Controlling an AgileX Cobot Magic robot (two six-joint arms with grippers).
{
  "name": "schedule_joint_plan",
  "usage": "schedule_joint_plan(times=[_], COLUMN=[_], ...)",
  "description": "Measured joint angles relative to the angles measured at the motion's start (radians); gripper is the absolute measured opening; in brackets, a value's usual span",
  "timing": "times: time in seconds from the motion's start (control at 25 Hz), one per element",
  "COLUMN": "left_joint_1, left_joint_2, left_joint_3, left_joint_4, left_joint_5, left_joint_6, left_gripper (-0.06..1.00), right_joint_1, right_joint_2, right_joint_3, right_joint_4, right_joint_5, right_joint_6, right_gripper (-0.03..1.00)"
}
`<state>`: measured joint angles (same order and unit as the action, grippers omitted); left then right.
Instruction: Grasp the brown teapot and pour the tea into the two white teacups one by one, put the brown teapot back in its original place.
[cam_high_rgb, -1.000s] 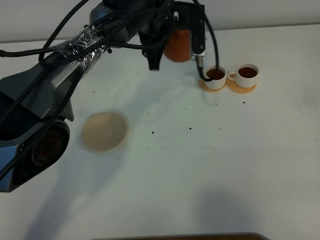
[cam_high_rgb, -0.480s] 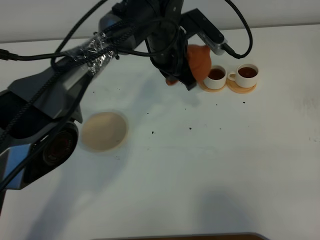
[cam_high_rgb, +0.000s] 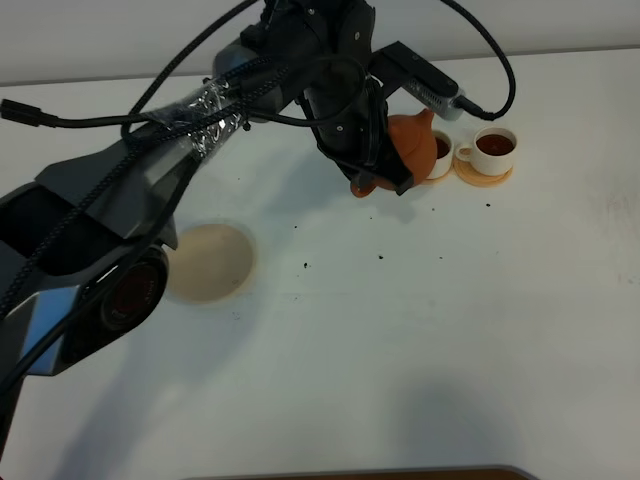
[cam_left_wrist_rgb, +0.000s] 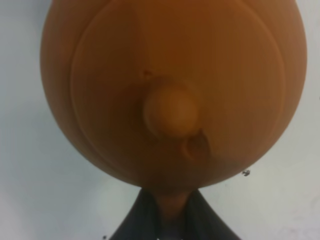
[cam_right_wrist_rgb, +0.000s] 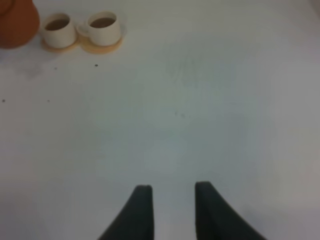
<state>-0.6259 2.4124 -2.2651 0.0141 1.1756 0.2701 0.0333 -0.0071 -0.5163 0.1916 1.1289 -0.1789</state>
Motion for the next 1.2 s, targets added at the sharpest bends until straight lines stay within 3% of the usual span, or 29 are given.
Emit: schedule_joint_plan(times=[0.4,0.6,0.88,1.2], left_joint_1=[0.000,0.010,0.069,0.126], left_joint_2=[-0.196,-0.352,-0.522,-0.562], left_joint_3=[0.041,0.255,0.572,0.797], left_joint_4=[0.022,0.084,0.094,0.106], left_joint_5=[0.002,0.001,-0.001,-0.001], left_joint_6=[0.000,-0.021,-0.079,-0.172], left_gripper=[0.14,0.14,0.14,0.14], right_joint_1=[0.000,0.000,0.000,0.000], right_joint_2=[0.000,0.000,0.000,0.000], right_joint_3=[0.000,0.000,0.000,0.000], right_joint_4=[0.000,0.000,0.000,0.000], right_joint_5=[0.000,0.000,0.000,0.000], right_joint_6=[0.000,0.000,0.000,0.000], right_gripper=[0.24,0.24,0.24,0.24])
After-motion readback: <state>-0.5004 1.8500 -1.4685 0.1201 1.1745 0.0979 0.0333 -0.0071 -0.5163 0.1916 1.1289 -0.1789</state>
